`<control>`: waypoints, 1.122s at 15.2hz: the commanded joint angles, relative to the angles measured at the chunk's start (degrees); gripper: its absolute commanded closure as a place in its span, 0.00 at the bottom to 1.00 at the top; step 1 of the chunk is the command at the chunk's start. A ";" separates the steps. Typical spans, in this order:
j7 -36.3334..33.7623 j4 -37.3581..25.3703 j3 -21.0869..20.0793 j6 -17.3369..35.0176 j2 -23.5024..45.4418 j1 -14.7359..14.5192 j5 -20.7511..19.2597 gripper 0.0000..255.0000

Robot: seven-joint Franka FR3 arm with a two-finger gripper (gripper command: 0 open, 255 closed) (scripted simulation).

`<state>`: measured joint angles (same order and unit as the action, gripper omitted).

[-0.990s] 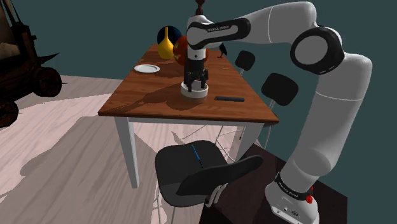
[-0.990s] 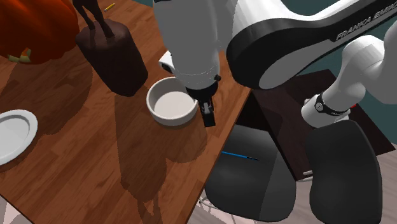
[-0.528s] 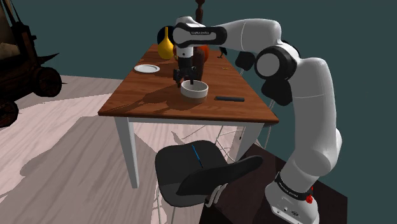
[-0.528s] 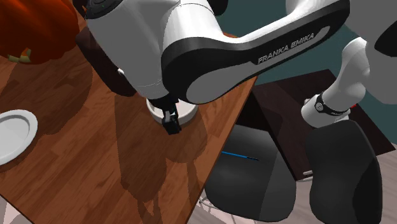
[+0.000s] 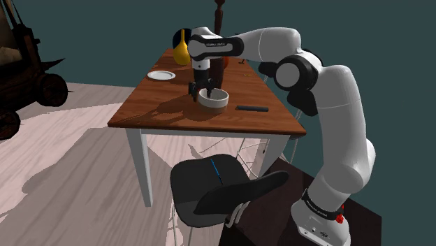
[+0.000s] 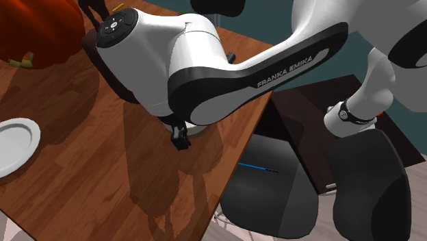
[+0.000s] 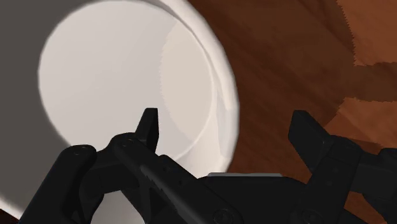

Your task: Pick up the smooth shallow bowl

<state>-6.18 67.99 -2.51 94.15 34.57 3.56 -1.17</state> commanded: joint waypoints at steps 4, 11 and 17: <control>0.10 1.16 0.03 1.25 0.07 0.09 -0.01 1.00; 0.09 1.11 0.03 1.24 0.10 0.08 -0.01 1.00; 0.08 -2.99 0.01 -2.76 0.20 0.01 -0.01 1.00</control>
<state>-6.05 66.26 -2.48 92.44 34.59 3.64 -1.16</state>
